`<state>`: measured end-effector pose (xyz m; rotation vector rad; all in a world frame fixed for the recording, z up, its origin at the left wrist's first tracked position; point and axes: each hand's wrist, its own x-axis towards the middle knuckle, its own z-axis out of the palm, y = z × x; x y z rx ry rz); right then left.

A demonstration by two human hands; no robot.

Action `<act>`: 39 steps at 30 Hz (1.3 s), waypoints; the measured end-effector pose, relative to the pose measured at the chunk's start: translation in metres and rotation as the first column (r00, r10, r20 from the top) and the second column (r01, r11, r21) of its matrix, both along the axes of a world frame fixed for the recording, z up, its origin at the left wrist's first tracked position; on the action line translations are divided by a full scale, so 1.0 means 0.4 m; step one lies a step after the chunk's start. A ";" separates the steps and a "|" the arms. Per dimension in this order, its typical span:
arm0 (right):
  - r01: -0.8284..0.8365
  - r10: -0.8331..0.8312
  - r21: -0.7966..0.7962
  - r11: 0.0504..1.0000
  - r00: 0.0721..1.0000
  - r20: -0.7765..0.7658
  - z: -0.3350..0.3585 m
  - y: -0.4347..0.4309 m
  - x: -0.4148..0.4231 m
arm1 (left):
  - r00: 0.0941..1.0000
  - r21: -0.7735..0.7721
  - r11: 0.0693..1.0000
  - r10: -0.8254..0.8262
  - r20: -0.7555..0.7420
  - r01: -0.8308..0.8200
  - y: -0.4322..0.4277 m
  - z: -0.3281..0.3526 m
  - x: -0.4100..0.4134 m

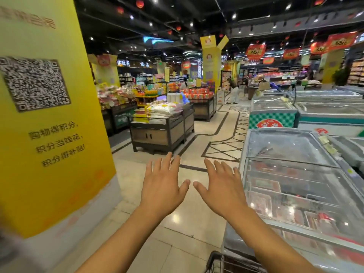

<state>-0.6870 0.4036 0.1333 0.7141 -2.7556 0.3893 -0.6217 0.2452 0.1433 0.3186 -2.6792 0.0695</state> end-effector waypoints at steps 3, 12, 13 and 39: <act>-0.107 0.107 0.000 0.994 0.994 0.004 -0.006 -0.054 0.024 | 0.994 -0.016 0.994 0.107 0.034 -0.107 -0.037 -0.004 0.070; -0.427 0.426 0.006 0.904 0.904 0.043 -0.012 -0.274 0.198 | 0.890 -0.042 0.892 0.452 0.059 -0.450 -0.167 -0.012 0.372; -0.461 0.461 0.007 0.887 0.886 0.046 -0.006 -0.301 0.228 | 0.877 -0.041 0.879 0.477 0.057 -0.476 -0.185 -0.011 0.411; -0.915 0.931 0.175 0.363 0.363 -0.033 0.016 -0.969 1.250 | 0.283 0.140 0.280 0.959 0.005 -0.950 -0.559 -0.082 1.579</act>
